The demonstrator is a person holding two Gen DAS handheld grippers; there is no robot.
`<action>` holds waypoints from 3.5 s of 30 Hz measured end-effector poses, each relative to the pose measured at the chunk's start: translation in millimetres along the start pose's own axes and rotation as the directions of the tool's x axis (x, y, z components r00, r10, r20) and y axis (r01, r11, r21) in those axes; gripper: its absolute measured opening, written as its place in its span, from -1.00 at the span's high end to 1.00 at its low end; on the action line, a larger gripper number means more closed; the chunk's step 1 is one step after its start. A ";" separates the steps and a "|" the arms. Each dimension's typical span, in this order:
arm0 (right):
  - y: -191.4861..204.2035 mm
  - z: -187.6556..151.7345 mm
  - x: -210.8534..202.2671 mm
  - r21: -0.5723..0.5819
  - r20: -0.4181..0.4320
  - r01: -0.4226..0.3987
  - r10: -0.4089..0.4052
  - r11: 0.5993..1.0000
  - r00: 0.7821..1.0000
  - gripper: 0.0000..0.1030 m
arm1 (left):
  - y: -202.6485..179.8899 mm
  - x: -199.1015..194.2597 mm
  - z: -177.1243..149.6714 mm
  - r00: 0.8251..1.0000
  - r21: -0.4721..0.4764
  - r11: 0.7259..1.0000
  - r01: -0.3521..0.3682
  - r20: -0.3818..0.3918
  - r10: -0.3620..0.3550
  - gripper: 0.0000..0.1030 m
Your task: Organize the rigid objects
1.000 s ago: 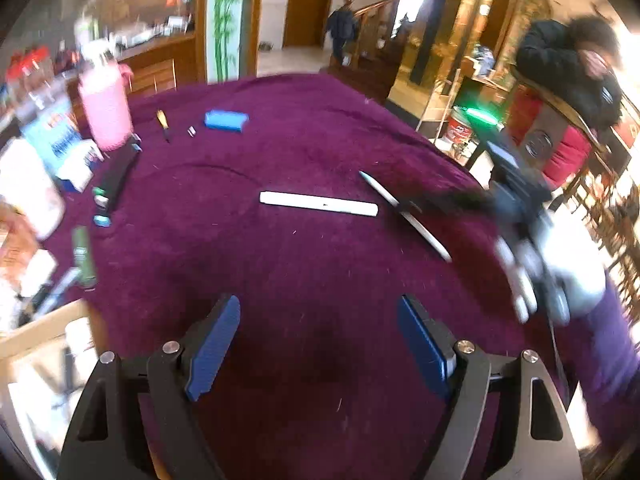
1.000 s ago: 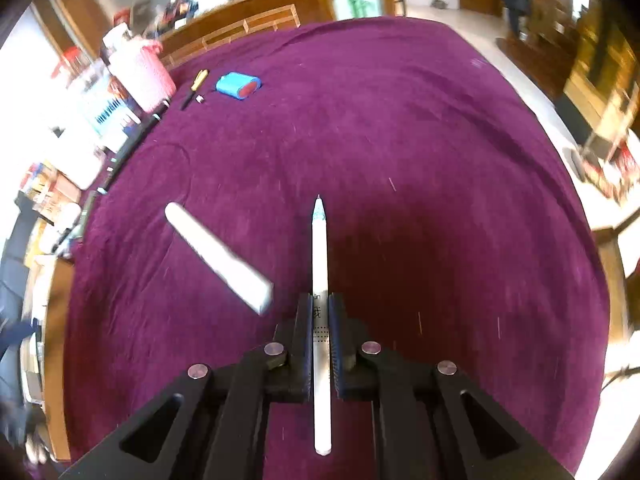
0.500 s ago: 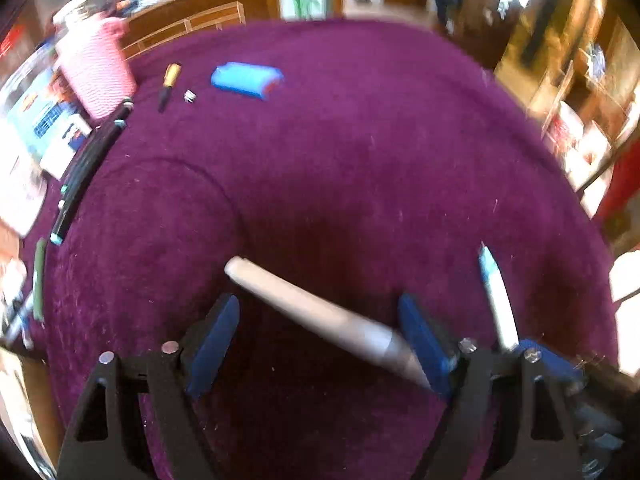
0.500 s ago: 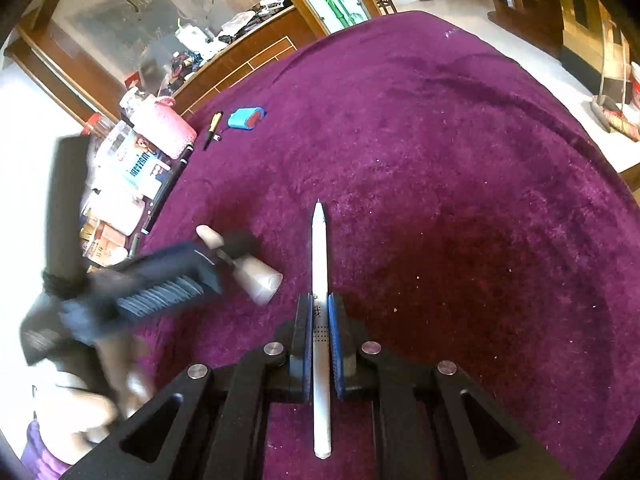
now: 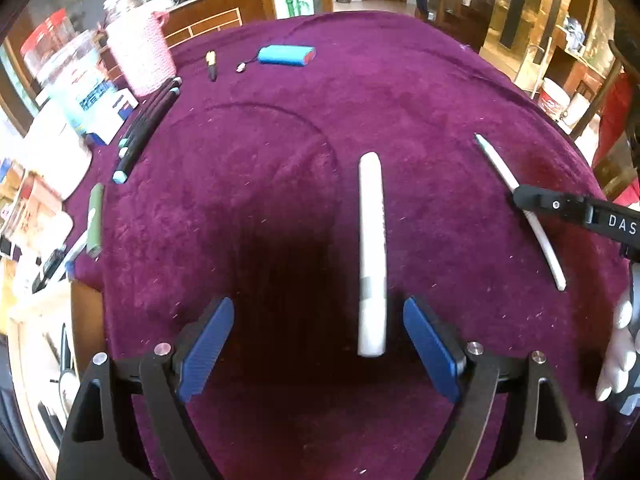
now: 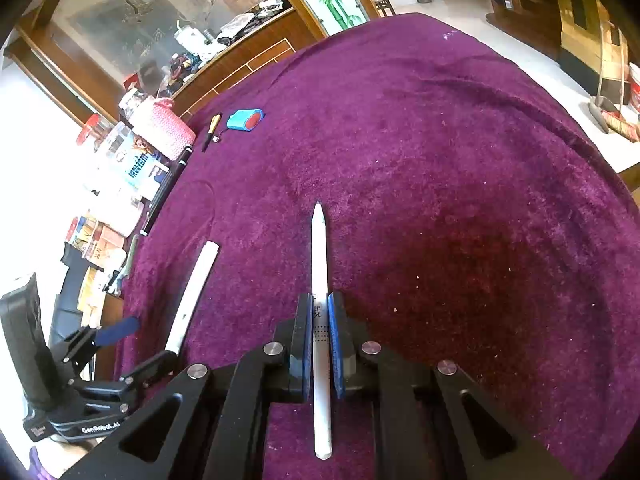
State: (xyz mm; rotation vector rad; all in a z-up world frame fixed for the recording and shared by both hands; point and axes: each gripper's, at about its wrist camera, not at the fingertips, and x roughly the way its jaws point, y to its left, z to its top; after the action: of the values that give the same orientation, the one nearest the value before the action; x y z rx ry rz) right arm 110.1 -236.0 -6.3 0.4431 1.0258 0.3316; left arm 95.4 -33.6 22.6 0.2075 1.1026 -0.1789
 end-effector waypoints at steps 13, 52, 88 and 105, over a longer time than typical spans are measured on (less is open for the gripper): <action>27.2 -6.1 2.9 -0.154 0.031 0.150 -0.147 0.977 0.989 0.84 | -45.0 0.1 4.2 0.992 0.152 0.986 0.076 0.087 -0.089 0.78; 326.9 -159.5 68.7 -0.386 -0.237 -0.220 0.135 0.896 0.962 0.82 | 279.9 -133.9 -272.7 0.982 -0.555 0.829 0.073 0.185 0.037 0.76; 337.2 -179.4 36.0 -0.437 -0.061 -0.116 0.099 0.892 0.993 -0.07 | 201.5 -262.9 -295.0 0.617 -0.591 0.780 -0.206 0.540 0.572 -1.00; 355.7 -229.9 -37.0 -0.607 0.428 0.285 0.004 0.742 0.904 -0.98 | 186.2 -237.7 -282.1 0.771 -0.610 0.781 -0.134 0.431 0.469 -1.00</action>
State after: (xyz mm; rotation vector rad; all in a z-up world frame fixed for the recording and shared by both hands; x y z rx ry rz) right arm -129.6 99.4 97.5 -0.2190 0.4697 0.4176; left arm -207.2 227.7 127.4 -0.1811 0.4643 0.3772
